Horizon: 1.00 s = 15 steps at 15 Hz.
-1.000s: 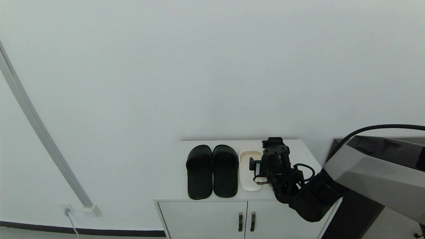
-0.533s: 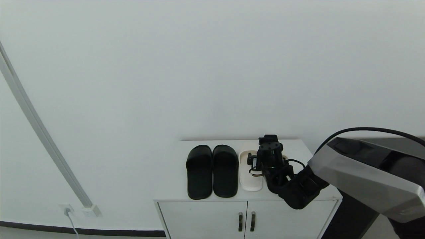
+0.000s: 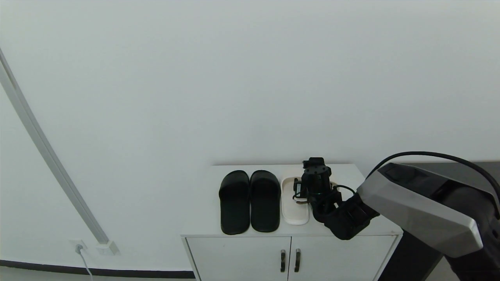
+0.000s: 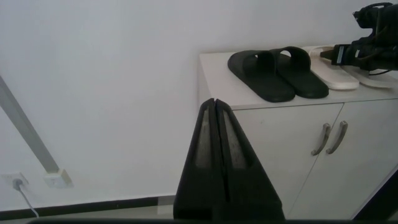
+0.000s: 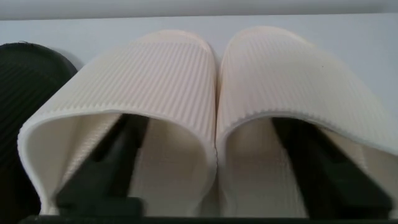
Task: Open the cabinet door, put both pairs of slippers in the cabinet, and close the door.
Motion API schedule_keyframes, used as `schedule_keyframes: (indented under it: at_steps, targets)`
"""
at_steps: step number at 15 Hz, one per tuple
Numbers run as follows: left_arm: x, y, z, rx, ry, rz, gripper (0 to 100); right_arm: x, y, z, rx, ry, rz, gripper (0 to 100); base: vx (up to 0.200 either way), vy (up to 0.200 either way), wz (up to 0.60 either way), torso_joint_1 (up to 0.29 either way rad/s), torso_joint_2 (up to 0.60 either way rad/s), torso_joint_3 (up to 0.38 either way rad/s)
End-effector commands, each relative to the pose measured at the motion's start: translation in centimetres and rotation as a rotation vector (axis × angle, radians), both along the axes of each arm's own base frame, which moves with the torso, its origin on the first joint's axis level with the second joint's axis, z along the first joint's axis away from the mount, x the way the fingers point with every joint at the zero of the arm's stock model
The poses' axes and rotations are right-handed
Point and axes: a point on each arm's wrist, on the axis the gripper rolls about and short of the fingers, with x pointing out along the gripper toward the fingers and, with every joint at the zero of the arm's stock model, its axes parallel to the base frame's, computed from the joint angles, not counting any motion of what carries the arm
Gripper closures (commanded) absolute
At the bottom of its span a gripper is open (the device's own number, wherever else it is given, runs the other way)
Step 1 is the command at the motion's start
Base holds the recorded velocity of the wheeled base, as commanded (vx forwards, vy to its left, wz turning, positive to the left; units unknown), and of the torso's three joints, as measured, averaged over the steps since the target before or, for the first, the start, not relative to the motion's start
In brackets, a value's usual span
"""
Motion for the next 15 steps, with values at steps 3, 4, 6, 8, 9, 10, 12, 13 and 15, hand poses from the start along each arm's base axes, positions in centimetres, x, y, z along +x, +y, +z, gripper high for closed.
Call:
schedule_keyframes:
  at_steps: [3,4,6,8,9,10,12,13,15]
  targets:
    - [0.0,0.0,0.0,0.000,0.001,0.000,100,0.0,-0.1,0.0,0.000,0.000,-0.001,100,0.000,0.000,0.00,0.000,0.00,0.000]
    - [0.0,0.0,0.0,0.000,0.001,0.001,100,0.0,-0.1,-0.1,-0.001,0.003,-0.001,100,0.000,0.000,0.00,0.000,0.00,0.000]
    - [0.0,0.0,0.0,-0.002,0.001,0.001,100,-0.1,-0.2,0.1,-0.001,0.001,-0.003,100,0.000,0.000,0.00,0.000,0.00,0.000]
    - [0.0,0.0,0.0,-0.002,0.001,0.001,100,-0.3,-0.3,1.4,0.000,-0.022,-0.001,100,0.000,0.000,0.00,0.000,0.00,0.000]
    - [0.0,0.0,0.0,-0.002,0.001,0.001,100,-0.8,-0.6,2.5,-0.003,-0.030,0.003,100,0.000,0.000,0.00,0.000,0.00,0.000]
    - [0.0,0.0,0.0,-0.002,0.001,0.001,100,-1.6,-0.9,4.0,-0.002,-0.045,0.011,100,0.000,0.000,0.00,0.000,0.00,0.000]
    - [0.0,0.0,0.0,-0.002,0.001,0.001,100,-3.6,-1.6,6.7,-0.006,-0.067,0.038,100,0.000,0.000,0.00,0.000,0.00,0.000]
    - [0.0,0.0,0.0,-0.002,0.001,0.001,100,-5.2,-2.1,8.2,-0.002,-0.073,0.085,100,0.000,0.000,0.00,0.000,0.00,0.000]
    - [0.0,0.0,0.0,-0.002,0.001,0.001,100,-8.4,-3.1,10.4,0.001,-0.074,0.191,100,0.000,0.000,0.00,0.000,0.00,0.000]
